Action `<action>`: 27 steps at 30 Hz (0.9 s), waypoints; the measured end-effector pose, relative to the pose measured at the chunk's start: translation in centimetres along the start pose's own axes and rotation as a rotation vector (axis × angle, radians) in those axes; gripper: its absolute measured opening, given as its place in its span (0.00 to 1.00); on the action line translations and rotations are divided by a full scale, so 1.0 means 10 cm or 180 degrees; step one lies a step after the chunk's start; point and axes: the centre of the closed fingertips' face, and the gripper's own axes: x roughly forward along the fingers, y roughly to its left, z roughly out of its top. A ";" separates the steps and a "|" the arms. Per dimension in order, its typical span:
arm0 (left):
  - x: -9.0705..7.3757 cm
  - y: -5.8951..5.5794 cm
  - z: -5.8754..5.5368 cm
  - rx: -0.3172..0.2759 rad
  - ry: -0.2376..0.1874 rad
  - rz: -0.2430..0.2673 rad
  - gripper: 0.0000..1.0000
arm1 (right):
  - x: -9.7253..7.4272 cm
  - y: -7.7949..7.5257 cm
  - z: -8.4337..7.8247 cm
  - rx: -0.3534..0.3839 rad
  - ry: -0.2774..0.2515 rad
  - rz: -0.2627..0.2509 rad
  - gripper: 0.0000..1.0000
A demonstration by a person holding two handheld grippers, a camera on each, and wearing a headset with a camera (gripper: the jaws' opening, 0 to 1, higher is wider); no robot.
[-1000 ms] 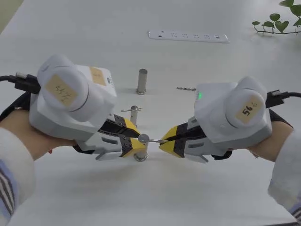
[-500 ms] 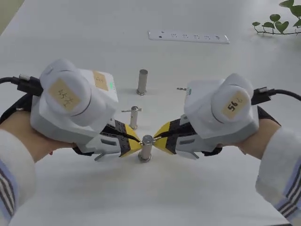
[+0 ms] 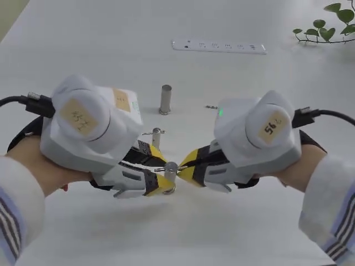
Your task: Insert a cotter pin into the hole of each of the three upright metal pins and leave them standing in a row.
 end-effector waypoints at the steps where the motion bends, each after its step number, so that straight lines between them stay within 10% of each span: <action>1: 0.00 0.01 0.01 0.0026 -0.0001 0.0004 0.18 | -0.01 0.00 0.00 0.0010 -0.0026 0.0004 0.00; 7: -0.02 0.05 0.03 0.0080 0.0008 0.0014 0.13 | -0.10 -0.02 -0.02 0.0053 -0.0076 -0.0046 0.11; 27: -0.07 0.09 0.03 0.0066 0.0021 0.0035 0.10 | -0.13 0.03 -0.03 0.0055 -0.0134 -0.0078 0.00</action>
